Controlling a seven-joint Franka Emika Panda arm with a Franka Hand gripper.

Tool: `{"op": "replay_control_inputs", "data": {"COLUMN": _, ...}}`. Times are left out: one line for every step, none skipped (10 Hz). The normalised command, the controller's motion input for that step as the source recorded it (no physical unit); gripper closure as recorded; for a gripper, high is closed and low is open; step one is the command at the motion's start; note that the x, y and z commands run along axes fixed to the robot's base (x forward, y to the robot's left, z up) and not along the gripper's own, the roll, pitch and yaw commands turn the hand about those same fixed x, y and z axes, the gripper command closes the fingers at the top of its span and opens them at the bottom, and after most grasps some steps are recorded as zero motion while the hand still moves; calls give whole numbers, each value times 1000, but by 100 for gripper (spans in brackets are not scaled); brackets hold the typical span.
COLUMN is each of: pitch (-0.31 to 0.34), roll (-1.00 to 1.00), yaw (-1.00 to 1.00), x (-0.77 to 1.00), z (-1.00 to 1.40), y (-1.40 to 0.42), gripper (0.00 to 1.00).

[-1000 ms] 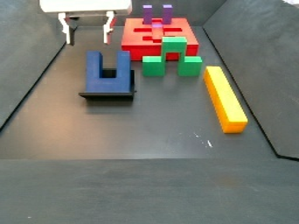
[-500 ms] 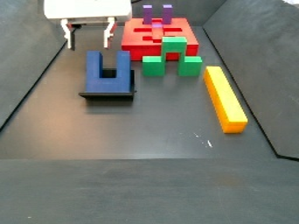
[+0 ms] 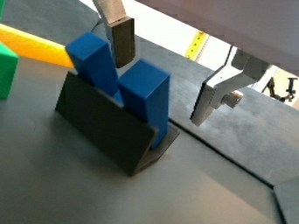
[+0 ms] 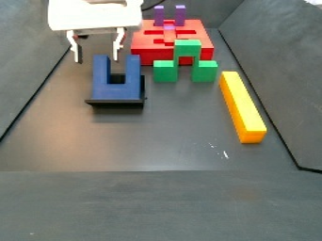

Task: Pick up the blue object. Move up. Place the blue object on the fixture. Regrasp the blue object. Move to above the board. Insert the blue object.
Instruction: Regrasp the blue object.

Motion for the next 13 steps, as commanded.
{"op": "replay_control_inputs", "data": {"pitch": -20, "roll": 34, "yaw": 54, "x": 0, "z": -246, "y": 31, "gripper": 0}}
{"op": "replay_control_inputs", "data": {"pitch": 0, "roll": 54, "yaw": 54, "x": 0, "z": -163, "y": 103, "gripper": 0}}
{"op": "replay_control_inputs", "data": {"pitch": 0, "roll": 0, "yaw": 57, "x": 0, "z": -183, "y": 100, "gripper": 0}}
{"op": "replay_control_inputs", "data": {"pitch": 0, "roll": 0, "yaw": 57, "x": 0, "z": -163, "y": 111, "gripper": 0}}
{"op": "replay_control_inputs", "data": {"pitch": 0, "roll": 6, "yaw": 49, "x": 0, "z": -194, "y": 74, "gripper": 0}}
{"op": "replay_control_inputs", "data": {"pitch": 0, "roll": 0, "yaw": 20, "x": 0, "z": -120, "y": 54, "gripper": 0}}
{"op": "replay_control_inputs", "data": {"pitch": 0, "roll": 0, "yaw": 20, "x": 0, "z": 0, "y": 0, "gripper": 0}}
{"op": "replay_control_inputs", "data": {"pitch": 0, "roll": 0, "yaw": 0, "x": 0, "z": 0, "y": 0, "gripper": 0}}
{"op": "replay_control_inputs", "data": {"pitch": 0, "roll": 0, "yaw": 0, "x": 0, "z": 0, "y": 0, "gripper": 100}}
{"op": "replay_control_inputs", "data": {"pitch": 0, "roll": 0, "yaw": 0, "x": 0, "z": 0, "y": 0, "gripper": 100}}
{"op": "replay_control_inputs", "data": {"pitch": 0, "roll": 0, "yaw": 0, "x": 0, "z": 0, "y": 0, "gripper": 100}}
{"op": "replay_control_inputs", "data": {"pitch": 0, "roll": 0, "yaw": 0, "x": 0, "z": 0, "y": 0, "gripper": 100}}
{"op": "replay_control_inputs", "data": {"pitch": 0, "roll": 0, "yaw": 0, "x": 0, "z": 0, "y": 0, "gripper": 100}}
